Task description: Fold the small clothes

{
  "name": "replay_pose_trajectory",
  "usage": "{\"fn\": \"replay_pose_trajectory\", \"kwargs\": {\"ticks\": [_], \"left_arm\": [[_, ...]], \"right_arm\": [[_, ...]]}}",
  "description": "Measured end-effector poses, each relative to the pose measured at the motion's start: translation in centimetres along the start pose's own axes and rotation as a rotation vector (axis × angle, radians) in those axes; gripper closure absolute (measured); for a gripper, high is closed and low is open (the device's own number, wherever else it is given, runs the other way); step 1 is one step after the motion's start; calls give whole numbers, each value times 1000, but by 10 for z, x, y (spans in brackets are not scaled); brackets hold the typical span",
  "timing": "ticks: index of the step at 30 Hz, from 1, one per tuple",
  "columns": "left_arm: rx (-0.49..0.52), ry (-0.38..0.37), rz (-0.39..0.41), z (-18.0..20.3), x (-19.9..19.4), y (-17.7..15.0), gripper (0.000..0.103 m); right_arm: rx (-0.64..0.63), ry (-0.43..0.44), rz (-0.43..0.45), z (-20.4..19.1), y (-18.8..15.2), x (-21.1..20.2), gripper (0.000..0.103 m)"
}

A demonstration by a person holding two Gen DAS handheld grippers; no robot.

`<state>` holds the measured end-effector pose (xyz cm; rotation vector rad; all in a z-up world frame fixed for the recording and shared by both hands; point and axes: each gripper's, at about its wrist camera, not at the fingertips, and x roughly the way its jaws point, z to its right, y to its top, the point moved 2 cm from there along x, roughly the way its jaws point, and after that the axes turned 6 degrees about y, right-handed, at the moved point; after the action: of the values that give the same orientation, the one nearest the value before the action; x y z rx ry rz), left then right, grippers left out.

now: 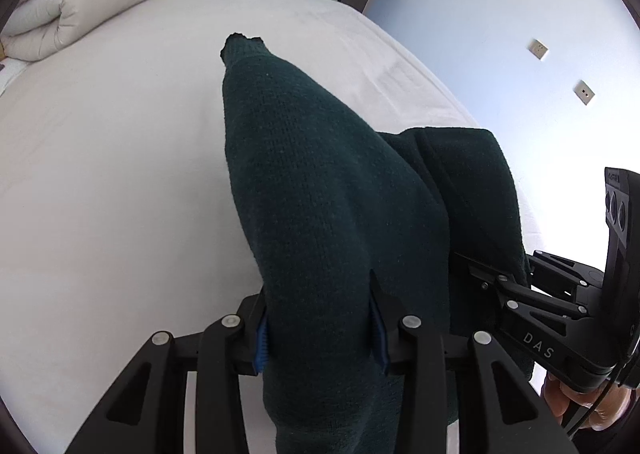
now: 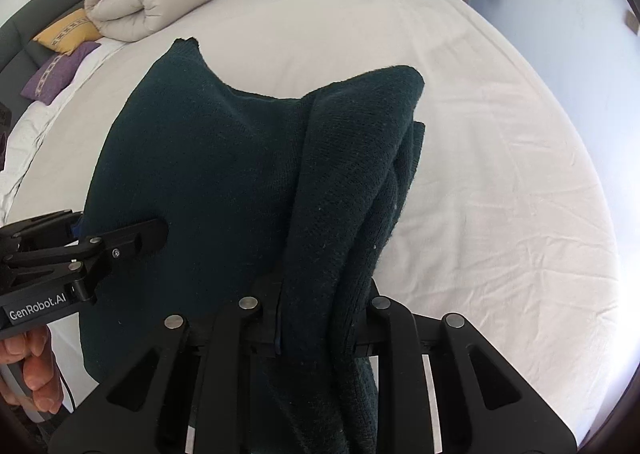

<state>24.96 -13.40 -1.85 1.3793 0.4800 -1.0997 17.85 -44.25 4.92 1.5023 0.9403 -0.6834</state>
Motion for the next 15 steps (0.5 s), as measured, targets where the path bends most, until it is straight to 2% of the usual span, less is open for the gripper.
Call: {"fn": "replay_pose_trajectory", "kwargs": {"ticks": [5, 9, 12, 15], "left_arm": [[50, 36, 44, -16, -74, -61, 62], [16, 46, 47, -44, -111, -116, 61], [1, 73, 28, -62, -116, -150, 61], [-23, 93, -14, -71, -93, -166, 61]], "right_arm": [[-57, 77, 48, -53, -41, -51, 83], [-79, 153, 51, -95, -79, -66, 83], [-78, 191, 27, -118, -100, -53, 83], [-55, 211, -12, -136, -114, -27, 83]]}}
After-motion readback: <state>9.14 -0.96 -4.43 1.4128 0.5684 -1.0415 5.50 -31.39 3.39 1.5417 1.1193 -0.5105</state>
